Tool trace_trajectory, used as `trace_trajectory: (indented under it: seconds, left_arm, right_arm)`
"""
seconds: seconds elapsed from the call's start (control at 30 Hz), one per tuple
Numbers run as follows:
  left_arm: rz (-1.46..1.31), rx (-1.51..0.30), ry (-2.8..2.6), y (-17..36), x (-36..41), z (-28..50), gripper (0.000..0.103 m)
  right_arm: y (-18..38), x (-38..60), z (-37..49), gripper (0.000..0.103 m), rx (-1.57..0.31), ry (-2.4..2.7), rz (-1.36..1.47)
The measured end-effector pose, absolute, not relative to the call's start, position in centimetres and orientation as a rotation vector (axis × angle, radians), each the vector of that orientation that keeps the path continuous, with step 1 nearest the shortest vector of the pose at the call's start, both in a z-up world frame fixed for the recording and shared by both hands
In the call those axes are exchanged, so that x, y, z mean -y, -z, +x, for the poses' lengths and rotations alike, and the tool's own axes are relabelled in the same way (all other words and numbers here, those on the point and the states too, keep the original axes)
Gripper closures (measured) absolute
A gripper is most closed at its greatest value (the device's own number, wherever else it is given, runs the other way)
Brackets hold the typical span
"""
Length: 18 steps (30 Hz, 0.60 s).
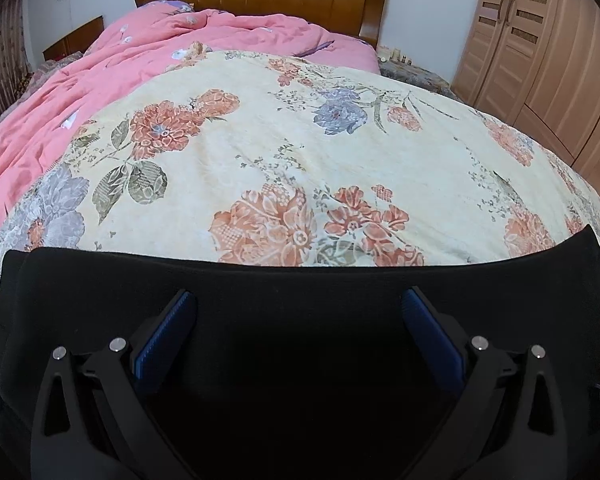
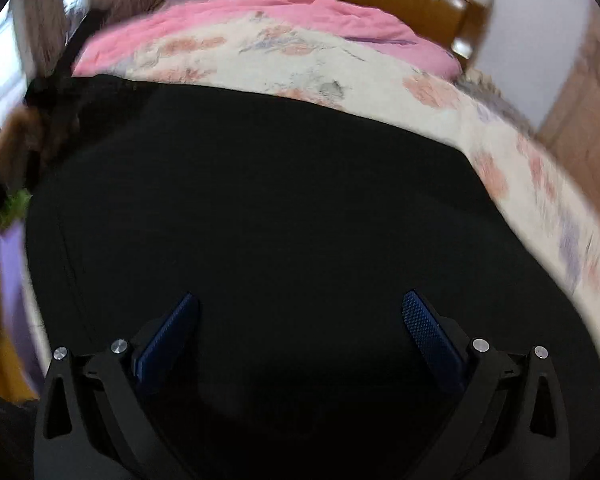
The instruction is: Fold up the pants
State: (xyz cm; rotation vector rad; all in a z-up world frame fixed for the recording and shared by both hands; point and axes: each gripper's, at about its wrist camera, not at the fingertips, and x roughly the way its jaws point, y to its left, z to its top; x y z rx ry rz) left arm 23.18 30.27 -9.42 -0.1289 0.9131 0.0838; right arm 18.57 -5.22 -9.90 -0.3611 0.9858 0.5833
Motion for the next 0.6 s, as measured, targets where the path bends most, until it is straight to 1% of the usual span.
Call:
trace_trajectory:
  seconds: [0.1,0.17,0.23,0.27,0.3,0.33,0.4,0.47,0.53,0.6]
  left_arm:
    - [-0.127,-0.914,-0.083,9.4,-30.4,23.3,0.001]
    - [-0.126,-0.913,-0.084,9.4,-30.3,23.3,0.001]
    - [-0.124,-0.913,-0.085,9.4,-30.4,23.3,0.001]
    - [-0.124,-0.912,-0.087,9.4,-30.4,23.3,0.001]
    - [-0.123,-0.911,-0.088,9.4,-30.4,23.3,0.001]
    - [-0.121,-0.911,-0.09,9.4,-30.4,23.3,0.001]
    - [-0.116,-0.91,-0.093,9.4,-30.3,23.3,0.001]
    - [-0.116,-0.91,-0.096,9.4,-30.3,23.3,0.001]
    - [-0.115,-0.909,-0.097,9.4,-30.3,23.3,0.001]
    - [-0.115,-0.908,-0.098,9.4,-30.2,23.3,0.001]
  right_arm:
    - [8.6,8.6,16.9,0.005,-0.952,-0.504,-0.348]
    - [7.9,11.6,16.0,0.005,-0.936,-0.486,-0.273]
    - [9.5,15.8,15.6,0.005,-0.987,-0.346,-0.272]
    - [10.0,17.2,15.5,0.005,-1.002,-0.339,-0.246]
    - [9.6,19.7,14.7,0.005,-0.972,-0.379,-0.141]
    - [9.4,21.1,14.1,0.005,-0.975,-0.37,-0.109]
    - [8.9,23.4,12.8,0.005,-0.96,-0.237,-0.158]
    - [8.2,25.9,11.4,0.005,-0.913,-0.189,-0.12]
    - [8.9,27.9,10.6,0.004,-0.926,-0.164,-0.081]
    - [9.9,28.1,9.7,0.004,-0.877,-0.184,-0.153]
